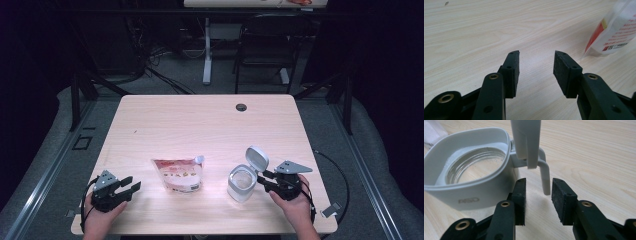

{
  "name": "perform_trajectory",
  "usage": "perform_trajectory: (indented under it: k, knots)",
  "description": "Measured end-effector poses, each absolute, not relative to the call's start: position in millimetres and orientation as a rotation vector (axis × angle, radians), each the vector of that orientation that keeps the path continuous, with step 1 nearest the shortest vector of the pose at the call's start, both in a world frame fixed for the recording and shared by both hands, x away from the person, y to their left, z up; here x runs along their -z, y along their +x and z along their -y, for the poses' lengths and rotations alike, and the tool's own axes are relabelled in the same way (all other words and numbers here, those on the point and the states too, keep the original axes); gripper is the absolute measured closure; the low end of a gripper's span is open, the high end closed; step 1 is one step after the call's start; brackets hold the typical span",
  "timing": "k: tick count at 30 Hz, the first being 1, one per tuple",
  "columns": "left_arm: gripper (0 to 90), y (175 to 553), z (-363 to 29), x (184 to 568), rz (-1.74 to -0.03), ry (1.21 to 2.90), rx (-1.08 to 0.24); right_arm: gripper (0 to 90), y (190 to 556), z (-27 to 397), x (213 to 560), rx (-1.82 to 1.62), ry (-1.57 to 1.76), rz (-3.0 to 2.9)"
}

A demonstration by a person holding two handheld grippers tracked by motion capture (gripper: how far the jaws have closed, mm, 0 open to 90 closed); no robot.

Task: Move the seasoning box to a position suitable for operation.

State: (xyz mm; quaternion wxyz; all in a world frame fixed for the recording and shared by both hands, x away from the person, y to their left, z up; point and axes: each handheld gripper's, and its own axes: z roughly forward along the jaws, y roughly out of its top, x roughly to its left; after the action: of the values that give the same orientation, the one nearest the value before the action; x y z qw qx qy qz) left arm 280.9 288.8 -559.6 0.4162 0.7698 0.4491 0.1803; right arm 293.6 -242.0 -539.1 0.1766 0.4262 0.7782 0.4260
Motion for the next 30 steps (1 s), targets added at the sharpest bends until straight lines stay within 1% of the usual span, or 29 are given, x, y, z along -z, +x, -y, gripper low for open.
perform_trajectory:
  k: [7,15,30]
  knots:
    - [56.3,282.1,-291.9,561.1,-1.135,1.927,-0.446,60.2,286.9,252.5,534.6,-1.244,1.252,-2.174]
    - [56.3,283.2,-290.3,560.5,-1.125,1.938,-0.444,61.2,280.5,260.0,532.4,-1.238,1.284,-2.138]
    - [56.3,282.9,-285.9,559.8,-1.125,1.945,-0.452,59.4,272.3,262.1,532.8,-1.225,1.252,-2.145]
